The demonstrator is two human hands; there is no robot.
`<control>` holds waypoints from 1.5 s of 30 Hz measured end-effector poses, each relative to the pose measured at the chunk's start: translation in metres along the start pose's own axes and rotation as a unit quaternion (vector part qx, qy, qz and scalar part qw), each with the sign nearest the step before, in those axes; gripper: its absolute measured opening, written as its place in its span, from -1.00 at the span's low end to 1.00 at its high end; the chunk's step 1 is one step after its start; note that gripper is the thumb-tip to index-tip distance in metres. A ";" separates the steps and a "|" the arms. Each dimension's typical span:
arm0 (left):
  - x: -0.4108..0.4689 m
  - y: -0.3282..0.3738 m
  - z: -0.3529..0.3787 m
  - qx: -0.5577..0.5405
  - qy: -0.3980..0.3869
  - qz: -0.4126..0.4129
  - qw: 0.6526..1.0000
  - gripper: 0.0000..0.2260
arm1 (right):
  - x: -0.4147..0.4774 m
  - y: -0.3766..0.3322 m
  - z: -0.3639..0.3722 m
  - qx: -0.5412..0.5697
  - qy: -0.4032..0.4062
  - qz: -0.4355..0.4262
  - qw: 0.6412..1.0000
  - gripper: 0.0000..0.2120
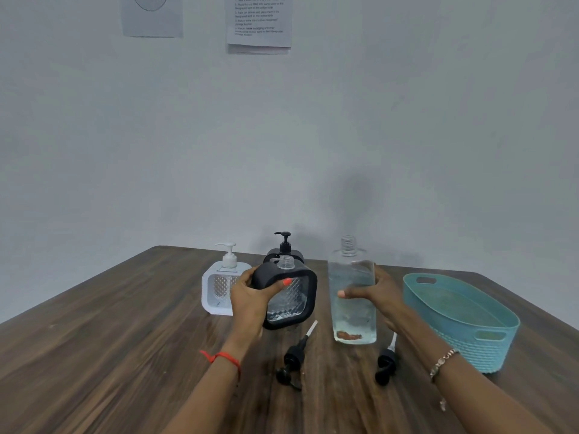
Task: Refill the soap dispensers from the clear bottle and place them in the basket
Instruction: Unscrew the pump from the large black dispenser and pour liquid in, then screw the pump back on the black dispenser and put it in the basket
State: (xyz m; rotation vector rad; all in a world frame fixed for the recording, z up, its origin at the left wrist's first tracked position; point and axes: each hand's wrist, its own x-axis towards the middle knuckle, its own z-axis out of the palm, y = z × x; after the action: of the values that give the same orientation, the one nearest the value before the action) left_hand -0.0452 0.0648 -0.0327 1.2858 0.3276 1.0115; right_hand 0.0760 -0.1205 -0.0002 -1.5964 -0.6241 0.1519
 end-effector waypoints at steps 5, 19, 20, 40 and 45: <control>0.001 0.000 0.000 0.006 -0.012 -0.002 1.000 -0.55 | 0.003 0.011 0.000 0.033 -0.006 0.014 0.999 -0.56; 0.003 -0.001 -0.003 -0.004 -0.012 -0.016 1.000 -0.52 | 0.018 0.015 -0.019 -0.118 0.041 -0.028 0.992 0.00; 0.002 0.000 -0.003 -0.007 -0.014 -0.015 1.000 -0.52 | 0.010 0.011 -0.014 -0.149 0.146 -0.080 0.975 -0.07; -0.003 0.021 -0.025 -0.058 -0.071 -0.033 0.995 -0.62 | -0.049 -0.003 0.057 -0.383 -0.281 -0.293 0.830 -0.74; -0.003 0.022 -0.027 -0.059 -0.084 -0.033 0.994 -0.61 | -0.041 -0.087 0.022 -0.135 -0.170 -0.250 0.944 -0.83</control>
State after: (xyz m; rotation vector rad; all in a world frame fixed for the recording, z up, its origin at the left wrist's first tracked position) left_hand -0.0757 0.0787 -0.0217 1.2355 0.1777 0.8487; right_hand 0.0054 -0.1210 0.0689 -1.6304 -1.3476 -0.0427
